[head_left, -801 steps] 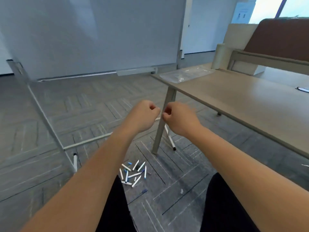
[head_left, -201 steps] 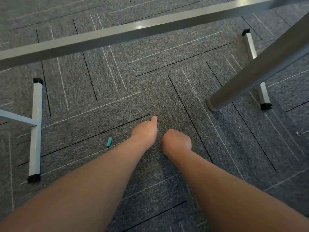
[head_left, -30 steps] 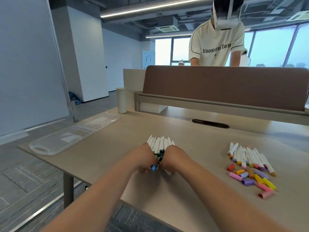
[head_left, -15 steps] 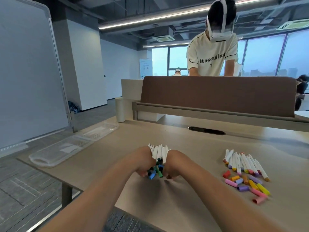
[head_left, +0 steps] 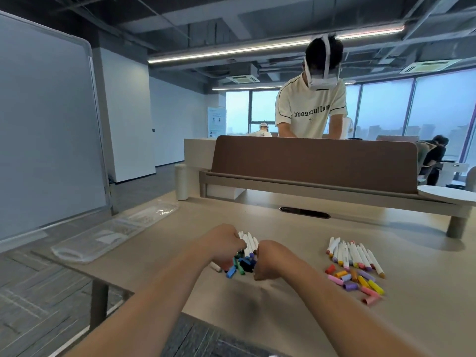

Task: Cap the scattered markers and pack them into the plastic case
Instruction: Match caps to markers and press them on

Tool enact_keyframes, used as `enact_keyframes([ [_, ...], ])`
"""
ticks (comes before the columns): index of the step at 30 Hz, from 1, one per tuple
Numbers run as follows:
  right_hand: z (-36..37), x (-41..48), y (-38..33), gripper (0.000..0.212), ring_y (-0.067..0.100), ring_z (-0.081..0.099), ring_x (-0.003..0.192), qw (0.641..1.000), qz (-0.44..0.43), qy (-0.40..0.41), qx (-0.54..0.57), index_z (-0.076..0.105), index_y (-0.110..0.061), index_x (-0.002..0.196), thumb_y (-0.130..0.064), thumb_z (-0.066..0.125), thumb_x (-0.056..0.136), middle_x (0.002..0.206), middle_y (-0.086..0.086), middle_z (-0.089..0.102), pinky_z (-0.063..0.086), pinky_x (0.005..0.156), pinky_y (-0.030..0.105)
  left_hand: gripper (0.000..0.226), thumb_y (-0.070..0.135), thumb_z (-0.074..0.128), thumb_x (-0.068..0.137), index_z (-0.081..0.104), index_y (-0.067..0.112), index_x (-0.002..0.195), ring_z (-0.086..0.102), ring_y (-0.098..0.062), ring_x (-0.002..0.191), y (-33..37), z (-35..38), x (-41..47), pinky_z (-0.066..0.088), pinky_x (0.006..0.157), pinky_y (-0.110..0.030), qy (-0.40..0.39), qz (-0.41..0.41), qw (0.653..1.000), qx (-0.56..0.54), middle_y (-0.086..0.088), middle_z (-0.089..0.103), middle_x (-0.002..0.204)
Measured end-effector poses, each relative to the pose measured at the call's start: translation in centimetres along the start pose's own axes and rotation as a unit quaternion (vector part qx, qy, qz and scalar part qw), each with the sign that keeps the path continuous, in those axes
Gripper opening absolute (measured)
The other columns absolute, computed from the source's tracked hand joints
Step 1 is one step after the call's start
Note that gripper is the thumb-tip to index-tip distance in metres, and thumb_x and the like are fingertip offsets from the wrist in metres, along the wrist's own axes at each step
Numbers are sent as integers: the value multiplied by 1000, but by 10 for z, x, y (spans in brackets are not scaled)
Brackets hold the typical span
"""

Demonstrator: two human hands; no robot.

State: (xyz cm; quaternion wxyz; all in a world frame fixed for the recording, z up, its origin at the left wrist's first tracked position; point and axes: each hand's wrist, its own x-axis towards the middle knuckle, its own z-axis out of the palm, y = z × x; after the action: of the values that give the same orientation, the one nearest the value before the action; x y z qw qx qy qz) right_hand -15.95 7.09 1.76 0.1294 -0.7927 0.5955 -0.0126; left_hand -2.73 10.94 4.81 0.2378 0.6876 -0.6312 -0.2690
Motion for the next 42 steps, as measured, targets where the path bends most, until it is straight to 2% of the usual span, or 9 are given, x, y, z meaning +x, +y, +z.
enact_keyframes([
  [7, -11, -19, 23, 26, 26, 62, 99, 992, 23, 110, 58, 63, -7, 116, -15, 63, 91, 113, 11, 65, 52, 88, 35, 14, 20, 51, 95, 61, 10, 95, 67, -20, 59, 9, 21, -18, 55, 54, -28, -13, 16, 999, -43, -15, 69, 81],
  [14, -34, -51, 79, 22, 29, 62, 98, 979, 35, 175, 95, 66, -6, 108, -19, 57, 93, 108, 11, 67, 50, 81, 35, 17, 22, 55, 93, 63, 7, 95, 72, -26, 69, 43, 56, 5, 59, 66, -39, -16, 59, 988, -139, -15, 70, 93],
  [18, -42, -61, 128, 15, 30, 66, 80, 970, 85, 184, 135, 67, -5, 89, -15, 56, 88, 86, 11, 68, 58, 69, 37, 16, 23, 53, 97, 63, 11, 100, 70, -22, 70, 86, 82, 15, 57, 59, -29, -52, 98, 983, -148, -10, 71, 92],
  [21, -51, -62, 168, 15, 25, 53, 69, 965, 124, 195, 125, 59, -7, 75, -10, 56, 88, 70, 8, 55, 42, 56, 27, 18, 21, 51, 98, 63, 8, 100, 67, -21, 67, 114, 107, 27, 55, 58, -29, -72, 124, 981, -133, -11, 71, 91],
  [27, -44, -45, 247, 13, 26, 62, 79, 947, 217, 203, 121, 66, -10, 88, -17, 54, 90, 85, 9, 64, 49, 67, 30, 17, 24, 50, 99, 63, 13, 102, 59, -14, 61, 149, 152, 65, 46, 53, -24, -76, 169, 981, -52, -4, 71, 86],
  [31, -33, -21, 276, 11, 15, 51, 63, 944, 234, 172, 156, 60, -10, 81, -15, 58, 91, 75, 3, 57, 42, 54, 25, 15, 22, 53, 96, 65, 13, 99, 53, -13, 56, 153, 169, 89, 40, 52, -24, -83, 161, 983, -29, -5, 71, 83],
  [34, -31, -7, 279, 22, 20, 63, 82, 949, 230, 135, 170, 69, -2, 107, -16, 61, 92, 91, 6, 64, 48, 67, 24, 17, 20, 53, 95, 67, 11, 94, 50, -10, 50, 151, 175, 105, 39, 53, -24, -81, 158, 984, -12, -4, 70, 78],
  [37, -30, 6, 289, 10, 13, 62, 56, 951, 227, 118, 172, 68, -8, 82, -12, 61, 88, 67, 2, 66, 43, 48, 17, 17, 20, 54, 95, 68, 11, 94, 49, -10, 49, 151, 176, 116, 38, 52, -24, -77, 155, 985, -24, -2, 69, 74],
  [42, -35, 21, 283, 29, 20, 48, 52, 961, 262, 62, 60, 52, -9, 57, -8, 65, 83, 61, 8, 53, 46, 65, 27, 16, 21, 53, 96, 68, 15, 94, 50, -11, 53, 146, 175, 121, 40, 51, -23, -77, 156, 985, -12, 0, 68, 73],
])
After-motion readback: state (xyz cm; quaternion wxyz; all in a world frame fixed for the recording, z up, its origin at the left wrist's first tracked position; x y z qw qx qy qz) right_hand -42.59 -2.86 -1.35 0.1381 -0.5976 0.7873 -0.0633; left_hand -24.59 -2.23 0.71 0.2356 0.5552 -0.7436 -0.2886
